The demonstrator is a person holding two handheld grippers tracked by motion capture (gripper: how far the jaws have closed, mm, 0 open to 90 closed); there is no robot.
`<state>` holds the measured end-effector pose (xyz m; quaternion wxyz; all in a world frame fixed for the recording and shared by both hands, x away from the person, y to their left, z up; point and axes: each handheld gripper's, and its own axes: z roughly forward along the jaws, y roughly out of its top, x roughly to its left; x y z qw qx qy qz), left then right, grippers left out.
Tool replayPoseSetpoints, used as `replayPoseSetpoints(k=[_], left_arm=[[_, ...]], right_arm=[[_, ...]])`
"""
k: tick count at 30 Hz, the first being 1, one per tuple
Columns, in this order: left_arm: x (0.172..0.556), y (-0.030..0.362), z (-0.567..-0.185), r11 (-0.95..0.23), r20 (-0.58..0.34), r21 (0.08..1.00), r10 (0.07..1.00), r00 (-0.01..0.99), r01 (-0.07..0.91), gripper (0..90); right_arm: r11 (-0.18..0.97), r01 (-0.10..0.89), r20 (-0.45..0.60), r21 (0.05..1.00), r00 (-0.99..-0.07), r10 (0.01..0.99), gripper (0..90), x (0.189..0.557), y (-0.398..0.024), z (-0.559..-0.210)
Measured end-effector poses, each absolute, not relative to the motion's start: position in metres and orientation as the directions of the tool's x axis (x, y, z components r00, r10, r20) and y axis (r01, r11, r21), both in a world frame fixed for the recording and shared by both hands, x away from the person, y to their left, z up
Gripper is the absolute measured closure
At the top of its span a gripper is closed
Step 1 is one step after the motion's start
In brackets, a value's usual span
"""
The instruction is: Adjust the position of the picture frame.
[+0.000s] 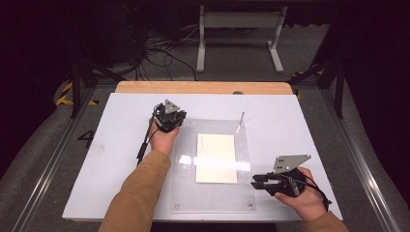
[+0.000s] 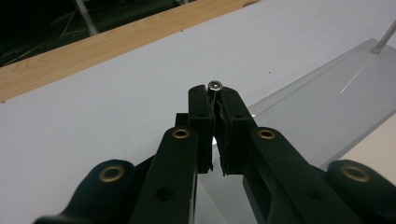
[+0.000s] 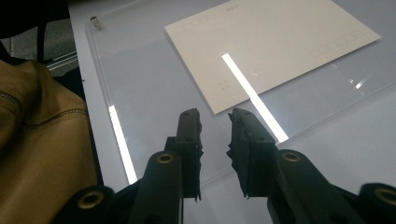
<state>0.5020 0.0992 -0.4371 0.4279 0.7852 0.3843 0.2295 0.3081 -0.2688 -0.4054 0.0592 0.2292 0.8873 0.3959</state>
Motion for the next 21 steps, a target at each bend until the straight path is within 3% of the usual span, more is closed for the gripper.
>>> replayPoseSetpoints(k=[16,17,21], left_arm=[[0.495,0.098,-0.44,-0.369,0.045,0.829,0.793,0.608,0.42,83.3],[0.495,0.098,-0.44,-0.363,0.044,0.836,0.792,0.609,0.412,81.8],[0.488,0.095,-0.434,-0.422,0.108,0.817,0.782,0.614,0.393,60.4]], right_arm=[[0.574,0.36,0.077,0.735,-0.886,0.457,71.9,0.309,-0.271,-0.405],[0.574,0.361,0.077,0.735,-0.886,0.458,71.8,0.309,-0.271,-0.405],[0.57,0.36,0.072,0.739,-0.883,0.464,69.9,0.309,-0.272,-0.404]])
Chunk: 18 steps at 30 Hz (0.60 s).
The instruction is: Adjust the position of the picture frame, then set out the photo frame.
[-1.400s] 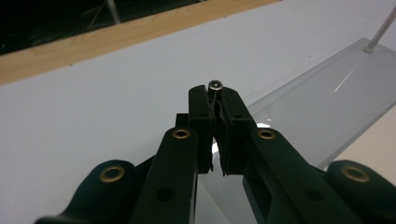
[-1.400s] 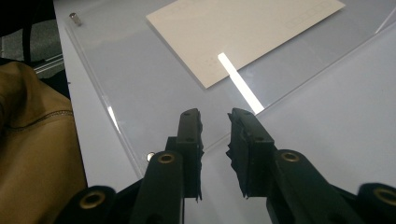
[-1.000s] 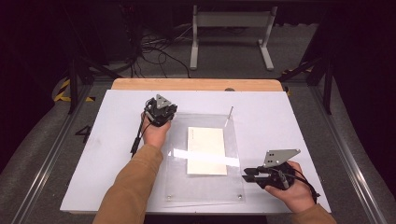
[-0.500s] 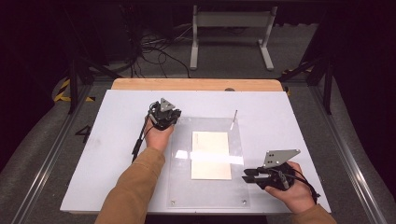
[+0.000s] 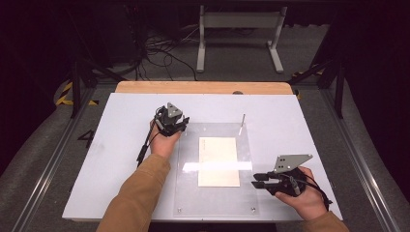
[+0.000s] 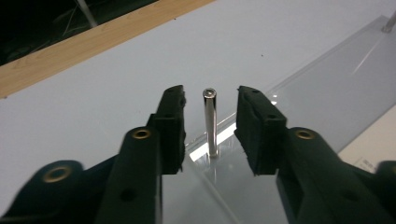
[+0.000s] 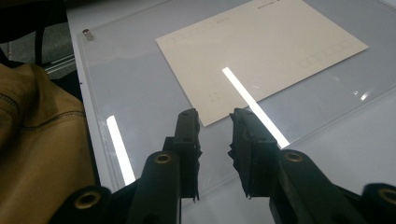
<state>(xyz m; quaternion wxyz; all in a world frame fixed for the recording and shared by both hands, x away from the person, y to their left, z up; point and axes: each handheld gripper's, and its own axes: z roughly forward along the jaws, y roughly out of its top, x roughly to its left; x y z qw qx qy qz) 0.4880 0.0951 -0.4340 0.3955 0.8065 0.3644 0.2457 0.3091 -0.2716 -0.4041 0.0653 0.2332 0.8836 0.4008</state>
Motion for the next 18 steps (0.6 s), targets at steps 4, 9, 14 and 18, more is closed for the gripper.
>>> replayPoseSetpoints(k=[4,9,14,18], left_arm=[[0.475,0.097,-0.427,-0.438,0.114,0.818,0.76,0.64,0.374,47.8],[0.454,0.102,-0.416,-0.433,0.093,0.83,0.729,0.678,0.352,44.1],[0.44,0.11,-0.413,-0.409,0.055,0.842,0.714,0.698,0.352,41.4],[0.43,0.123,-0.413,-0.387,0.023,0.849,0.708,0.705,0.361,40.7]], right_arm=[[0.569,0.355,0.057,0.741,-0.879,0.474,68.8,0.309,-0.272,-0.404],[0.572,0.347,0.041,0.743,-0.877,0.479,68.5,0.308,-0.272,-0.403],[0.554,0.337,0.02,0.761,-0.867,0.499,67.3,0.312,-0.275,-0.403],[0.527,0.32,-0.004,0.787,-0.852,0.524,68.6,0.325,-0.28,-0.401]])
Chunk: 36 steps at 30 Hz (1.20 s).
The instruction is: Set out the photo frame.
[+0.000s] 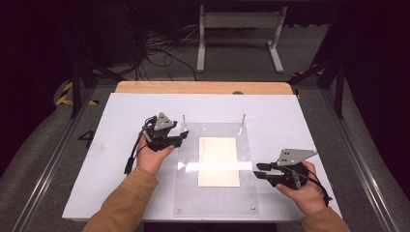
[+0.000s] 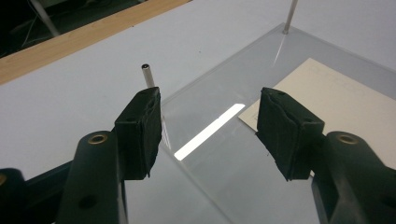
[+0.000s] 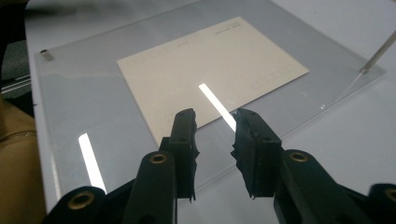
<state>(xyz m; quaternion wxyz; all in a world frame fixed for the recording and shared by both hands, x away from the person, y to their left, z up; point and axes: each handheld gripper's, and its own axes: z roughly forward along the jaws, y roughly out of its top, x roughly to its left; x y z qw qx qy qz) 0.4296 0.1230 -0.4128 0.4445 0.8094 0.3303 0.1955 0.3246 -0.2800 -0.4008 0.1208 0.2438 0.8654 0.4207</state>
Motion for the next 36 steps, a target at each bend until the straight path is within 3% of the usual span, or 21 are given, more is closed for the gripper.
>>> replayPoseSetpoints(k=[12,19,21,23,27,36], left_arm=[[0.404,0.142,-0.418,-0.349,-0.008,0.868,0.701,0.714,0.353,40.1],[0.395,0.149,-0.422,-0.338,-0.026,0.866,0.707,0.707,0.37,39.4],[0.392,0.152,-0.424,-0.34,-0.028,0.862,0.709,0.705,0.376,39.2],[0.389,0.156,-0.426,-0.343,-0.027,0.86,0.71,0.703,0.379,38.9],[0.385,0.162,-0.429,-0.337,-0.033,0.857,0.718,0.695,0.389,38.4],[0.376,0.173,-0.433,-0.317,-0.054,0.854,0.734,0.677,0.411,37.7]], right_arm=[[0.435,0.356,-0.022,0.827,-0.753,0.658,66.6,0.383,-0.278,-0.391],[0.463,0.329,-0.103,0.823,-0.716,0.691,70.6,0.427,-0.27,-0.385],[0.435,0.352,-0.059,0.829,-0.717,0.695,65.9,0.442,-0.269,-0.388],[0.394,0.388,-0.031,0.833,-0.678,0.734,68.6,0.456,-0.268,-0.393],[0.386,0.371,-0.057,0.844,-0.654,0.754,73.9,0.473,-0.265,-0.403],[0.34,0.381,-0.046,0.86,-0.605,0.795,77.2,0.489,-0.254,-0.424]])
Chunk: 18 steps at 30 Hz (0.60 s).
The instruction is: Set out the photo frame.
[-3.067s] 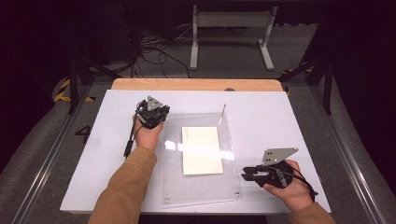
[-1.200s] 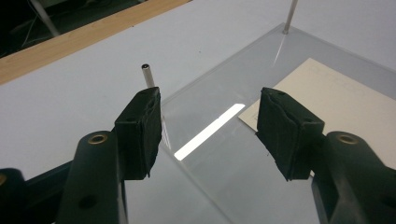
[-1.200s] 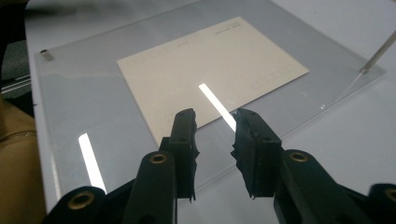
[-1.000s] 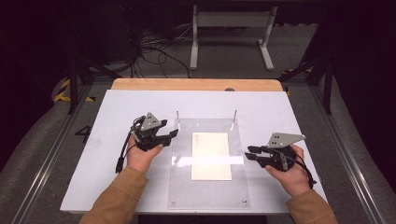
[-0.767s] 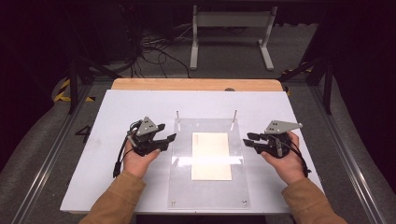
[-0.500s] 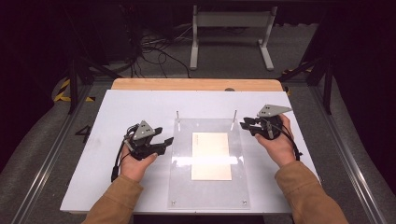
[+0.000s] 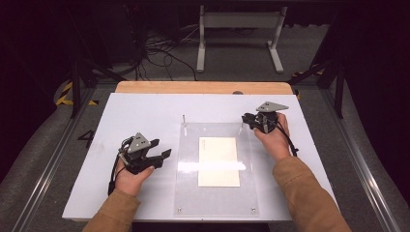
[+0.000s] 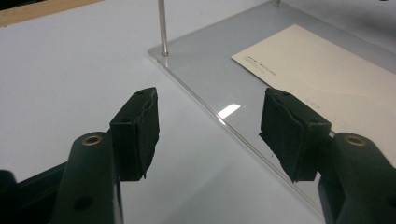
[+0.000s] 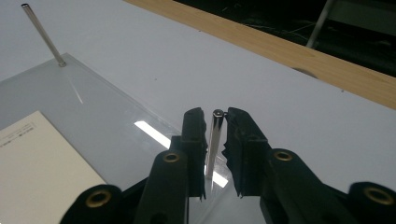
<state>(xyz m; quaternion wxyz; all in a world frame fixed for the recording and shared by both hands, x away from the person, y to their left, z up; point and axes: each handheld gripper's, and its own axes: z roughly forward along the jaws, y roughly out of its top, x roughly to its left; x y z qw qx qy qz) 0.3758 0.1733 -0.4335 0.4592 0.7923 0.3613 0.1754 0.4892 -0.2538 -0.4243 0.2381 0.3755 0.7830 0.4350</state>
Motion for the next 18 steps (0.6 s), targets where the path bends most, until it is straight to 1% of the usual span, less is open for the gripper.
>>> replayPoseSetpoints(k=[3,9,10,11,12,14,18], left_arm=[[0.375,0.173,-0.435,-0.325,-0.049,0.852,0.73,0.682,0.41,37.6],[0.374,0.173,-0.436,-0.328,-0.05,0.851,0.728,0.684,0.411,37.4],[0.374,0.172,-0.436,-0.326,-0.056,0.849,0.727,0.684,0.416,37.4],[0.374,0.172,-0.436,-0.326,-0.056,0.849,0.726,0.685,0.415,37.2],[0.374,0.172,-0.437,-0.327,-0.056,0.848,0.728,0.683,0.418,37.2],[0.374,0.171,-0.438,-0.328,-0.055,0.848,0.727,0.684,0.417,36.8],[0.373,0.17,-0.437,-0.331,-0.054,0.847,0.724,0.687,0.416,36.5]], right_arm=[[0.298,0.396,-0.009,0.869,-0.587,0.81,78.7,0.492,-0.254,-0.43],[0.281,0.393,-0.019,0.876,-0.553,0.833,78.6,0.496,-0.247,-0.438],[0.273,0.394,-0.014,0.878,-0.548,0.837,79.8,0.496,-0.245,-0.44],[0.27,0.397,-0.013,0.878,-0.542,0.84,83.2,0.495,-0.244,-0.441],[0.276,0.396,-0.022,0.875,-0.539,0.842,84.0,0.495,-0.243,-0.442],[0.264,0.403,-0.023,0.876,-0.512,0.859,84.6,0.493,-0.239,-0.443],[0.246,0.407,-0.011,0.88,-0.499,0.867,85.0,0.493,-0.239,-0.444]])
